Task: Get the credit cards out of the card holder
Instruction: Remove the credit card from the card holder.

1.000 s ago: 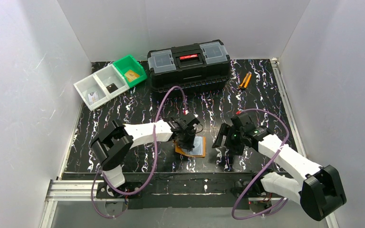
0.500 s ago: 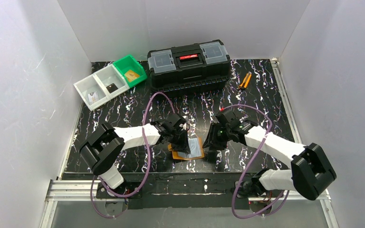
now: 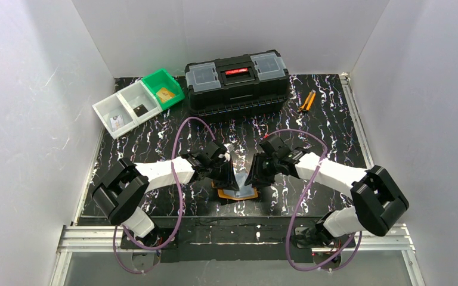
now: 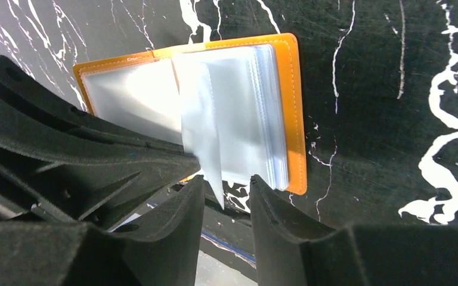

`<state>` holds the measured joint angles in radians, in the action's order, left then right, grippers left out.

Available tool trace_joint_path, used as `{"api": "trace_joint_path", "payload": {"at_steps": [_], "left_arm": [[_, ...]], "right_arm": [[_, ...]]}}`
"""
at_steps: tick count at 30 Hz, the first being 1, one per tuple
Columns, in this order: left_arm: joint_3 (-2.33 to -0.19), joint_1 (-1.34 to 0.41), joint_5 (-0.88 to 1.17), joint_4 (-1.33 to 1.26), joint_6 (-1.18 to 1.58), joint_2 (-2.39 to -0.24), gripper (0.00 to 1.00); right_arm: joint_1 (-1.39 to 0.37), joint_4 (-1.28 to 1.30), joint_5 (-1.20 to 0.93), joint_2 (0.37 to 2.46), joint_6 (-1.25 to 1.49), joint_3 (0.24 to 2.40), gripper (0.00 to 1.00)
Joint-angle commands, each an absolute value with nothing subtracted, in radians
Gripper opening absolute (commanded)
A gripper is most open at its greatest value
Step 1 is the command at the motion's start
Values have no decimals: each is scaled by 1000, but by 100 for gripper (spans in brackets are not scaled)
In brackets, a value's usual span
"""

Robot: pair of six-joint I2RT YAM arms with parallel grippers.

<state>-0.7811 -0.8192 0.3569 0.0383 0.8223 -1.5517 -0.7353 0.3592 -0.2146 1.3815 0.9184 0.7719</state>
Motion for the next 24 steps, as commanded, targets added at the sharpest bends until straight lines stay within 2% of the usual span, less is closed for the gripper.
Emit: {"api": "trace_joint_path", "payload": {"at_steps": [1,5,9,11,13,15,17,24], "left_arm": [[-774,-815,404,15,819,-1520,0],[-771,-815,412,10,816,-1520,0],[-775,-815,419,16,810,-1520,0],[-778,-815,420,25,802,-1519,0],[-785,-815,418,40,795,-1519,1],[-793,-815,414,55,787,-1517,9],[-800,-815,406,70,780,-1503,20],[-844,-815,358,170,749,-1454,27]], "right_arm": [[-748,315,-240,1420,931,816,43],[-752,312,-240,1458,926,835,42],[-753,300,-235,1472,933,841,35],[-753,296,-233,1475,939,842,26],[-753,292,-233,1477,944,837,13],[-753,293,-227,1477,946,832,1],[-753,291,-220,1473,949,819,1],[-753,285,-204,1433,952,764,1]]}}
